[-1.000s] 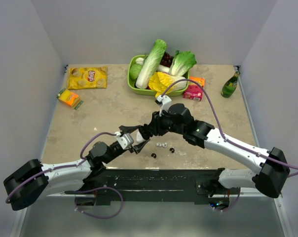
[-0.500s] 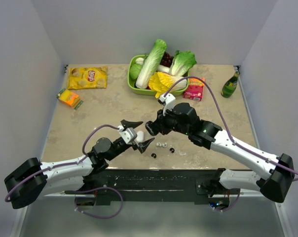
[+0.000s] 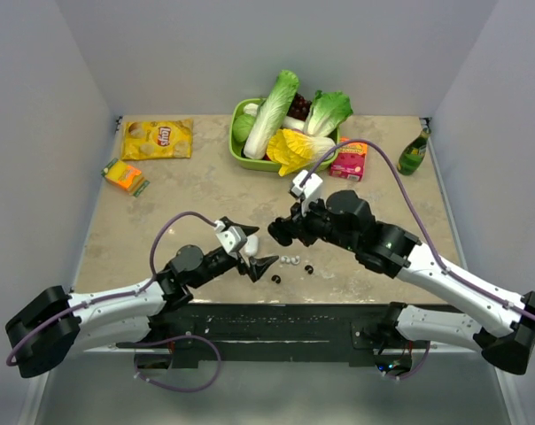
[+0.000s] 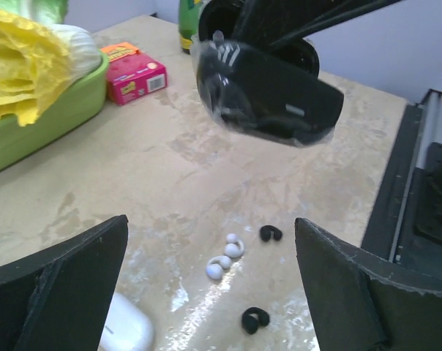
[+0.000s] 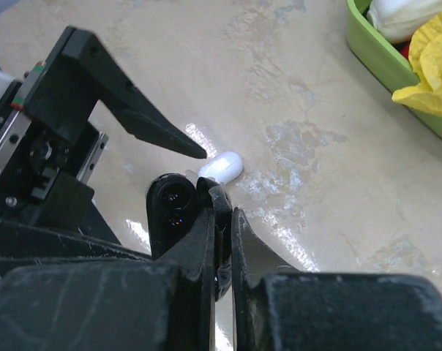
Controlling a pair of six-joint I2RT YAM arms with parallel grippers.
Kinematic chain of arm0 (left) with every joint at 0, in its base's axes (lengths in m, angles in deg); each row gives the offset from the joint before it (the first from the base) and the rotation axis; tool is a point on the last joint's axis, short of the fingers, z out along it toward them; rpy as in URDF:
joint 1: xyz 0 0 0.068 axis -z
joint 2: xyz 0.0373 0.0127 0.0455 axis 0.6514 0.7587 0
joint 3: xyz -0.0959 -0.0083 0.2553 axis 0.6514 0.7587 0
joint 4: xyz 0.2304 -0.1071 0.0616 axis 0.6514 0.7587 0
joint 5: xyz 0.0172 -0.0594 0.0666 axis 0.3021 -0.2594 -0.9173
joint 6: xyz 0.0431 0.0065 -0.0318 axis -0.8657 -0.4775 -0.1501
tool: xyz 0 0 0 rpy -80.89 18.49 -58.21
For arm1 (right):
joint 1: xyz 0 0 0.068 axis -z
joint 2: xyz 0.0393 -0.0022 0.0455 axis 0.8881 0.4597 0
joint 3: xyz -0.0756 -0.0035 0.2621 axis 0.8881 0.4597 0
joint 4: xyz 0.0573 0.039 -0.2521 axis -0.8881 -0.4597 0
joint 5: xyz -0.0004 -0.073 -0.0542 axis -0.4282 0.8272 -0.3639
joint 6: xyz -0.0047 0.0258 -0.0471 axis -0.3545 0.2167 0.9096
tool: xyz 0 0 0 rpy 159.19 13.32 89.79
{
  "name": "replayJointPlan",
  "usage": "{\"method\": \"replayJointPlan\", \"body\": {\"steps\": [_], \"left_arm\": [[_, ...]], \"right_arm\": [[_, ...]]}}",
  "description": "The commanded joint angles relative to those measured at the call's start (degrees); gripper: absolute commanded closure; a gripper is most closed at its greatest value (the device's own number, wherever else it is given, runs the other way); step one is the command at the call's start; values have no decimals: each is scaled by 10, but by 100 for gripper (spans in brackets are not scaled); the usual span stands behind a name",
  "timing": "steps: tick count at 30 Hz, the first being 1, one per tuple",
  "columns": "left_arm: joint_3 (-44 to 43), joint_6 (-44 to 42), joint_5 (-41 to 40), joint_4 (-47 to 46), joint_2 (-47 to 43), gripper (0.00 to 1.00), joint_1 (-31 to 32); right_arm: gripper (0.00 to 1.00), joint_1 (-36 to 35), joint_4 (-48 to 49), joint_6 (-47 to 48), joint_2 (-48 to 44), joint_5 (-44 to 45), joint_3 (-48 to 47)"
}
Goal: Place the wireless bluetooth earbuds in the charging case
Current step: Adjust the charging case.
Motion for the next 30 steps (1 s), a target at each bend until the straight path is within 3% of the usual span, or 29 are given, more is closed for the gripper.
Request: {"method": "replayJointPlan", "body": {"steps": [1, 9, 14, 21, 30], "left_arm": [[-50, 66, 88, 67, -43, 0, -3], [-58, 69, 142, 111, -79, 0, -8], [-65, 65, 175, 112, -83, 5, -13], [-79, 74, 262, 83, -64, 18, -42], [-87, 81, 334, 48, -32, 22, -63]], "right_arm": [[100, -51, -8, 103, -40, 47, -11], [100, -125, -50, 149, -35, 95, -34], [100, -141, -69, 156, -27, 127, -41], [100, -146, -72, 158, -20, 120, -44], [100, -151, -87, 164, -6, 76, -51]]}}
